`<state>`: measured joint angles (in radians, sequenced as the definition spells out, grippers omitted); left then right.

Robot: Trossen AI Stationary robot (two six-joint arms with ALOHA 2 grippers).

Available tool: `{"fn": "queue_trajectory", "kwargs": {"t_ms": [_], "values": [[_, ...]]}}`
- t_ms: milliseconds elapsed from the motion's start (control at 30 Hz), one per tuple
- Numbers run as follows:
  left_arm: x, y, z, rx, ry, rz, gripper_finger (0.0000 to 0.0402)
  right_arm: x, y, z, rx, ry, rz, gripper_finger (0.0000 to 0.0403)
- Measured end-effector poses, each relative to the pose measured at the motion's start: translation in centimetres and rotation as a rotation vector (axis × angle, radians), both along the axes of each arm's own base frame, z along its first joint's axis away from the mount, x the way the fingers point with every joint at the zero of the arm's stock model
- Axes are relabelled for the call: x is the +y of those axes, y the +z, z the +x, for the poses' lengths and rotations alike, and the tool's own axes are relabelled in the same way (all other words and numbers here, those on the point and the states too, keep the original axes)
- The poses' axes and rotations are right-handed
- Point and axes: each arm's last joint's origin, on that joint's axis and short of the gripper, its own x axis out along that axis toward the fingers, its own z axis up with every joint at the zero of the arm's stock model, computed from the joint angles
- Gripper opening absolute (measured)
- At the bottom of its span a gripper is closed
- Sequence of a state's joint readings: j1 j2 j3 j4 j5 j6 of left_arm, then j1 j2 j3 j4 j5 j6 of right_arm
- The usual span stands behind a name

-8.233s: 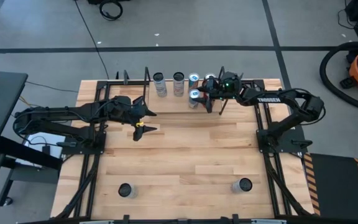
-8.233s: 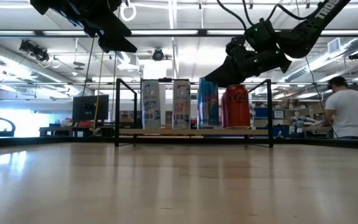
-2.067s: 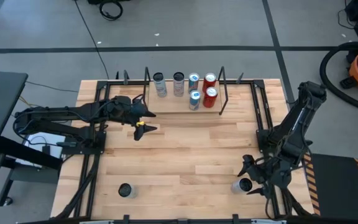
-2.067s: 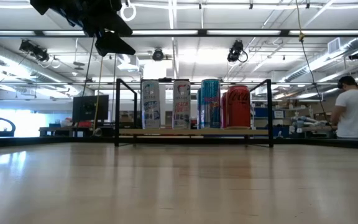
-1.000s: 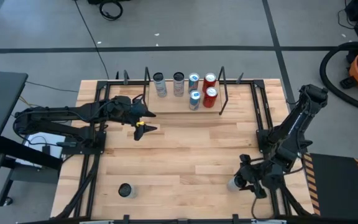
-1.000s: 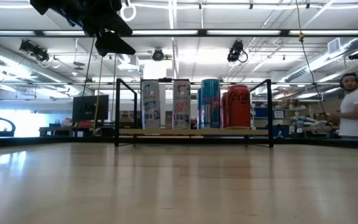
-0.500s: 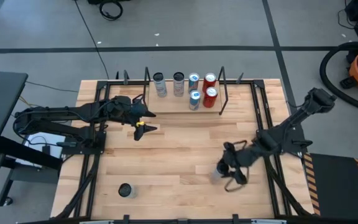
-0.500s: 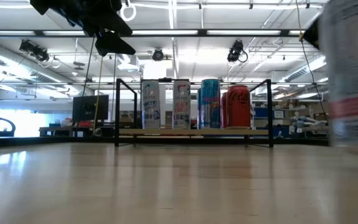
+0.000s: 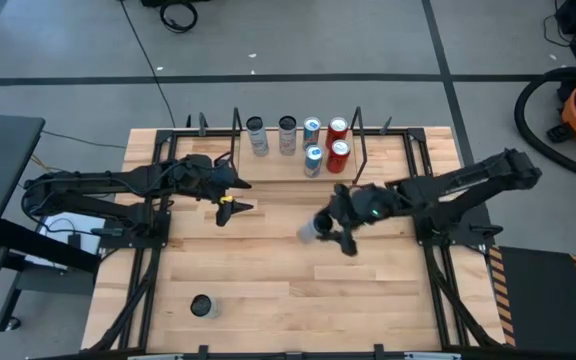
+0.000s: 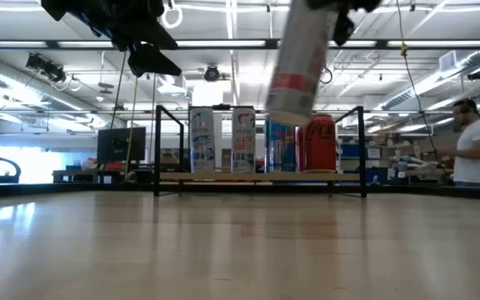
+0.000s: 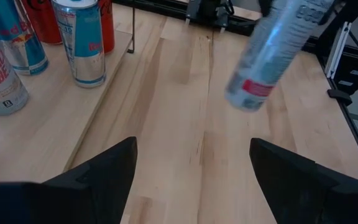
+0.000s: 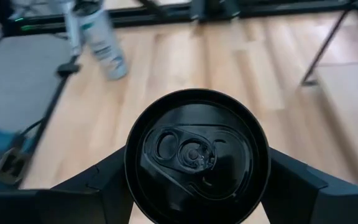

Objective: Place canned beverage on shelf
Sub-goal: Put the white and pink soda can on the shelf aligned with the other white and pink soda can

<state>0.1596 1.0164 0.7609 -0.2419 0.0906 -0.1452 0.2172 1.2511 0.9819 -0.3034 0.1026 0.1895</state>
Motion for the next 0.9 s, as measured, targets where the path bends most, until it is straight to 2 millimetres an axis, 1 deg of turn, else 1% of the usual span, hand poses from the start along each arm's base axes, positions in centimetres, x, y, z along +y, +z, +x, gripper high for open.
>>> {"fn": "queue_trajectory", "kwargs": {"t_ms": [167,333,533,700,900], "values": [[0.0,-0.4,0.2,0.03,0.0,-0.005,0.0314,-2.4,1.0,3.5,-0.002,-0.083,-0.03,0.0277],[0.1,-1.0,0.4,0.069,0.0,-0.012,0.0314,-4.5,1.4,6.9,0.04,-0.169,-0.021,0.0277],[0.1,-1.4,1.0,0.079,-0.001,-0.013,0.0314,-6.7,1.9,10.4,0.063,-0.258,0.012,0.0278],[0.2,-1.8,1.2,0.1,0.009,-0.01,0.0314,-8.8,2.2,12.3,0.071,-0.337,0.039,0.0278],[0.3,-1.9,1.1,0.117,0.022,-0.006,0.0314,-12.2,1.7,13.4,0.146,-0.539,0.026,0.0278]]}}
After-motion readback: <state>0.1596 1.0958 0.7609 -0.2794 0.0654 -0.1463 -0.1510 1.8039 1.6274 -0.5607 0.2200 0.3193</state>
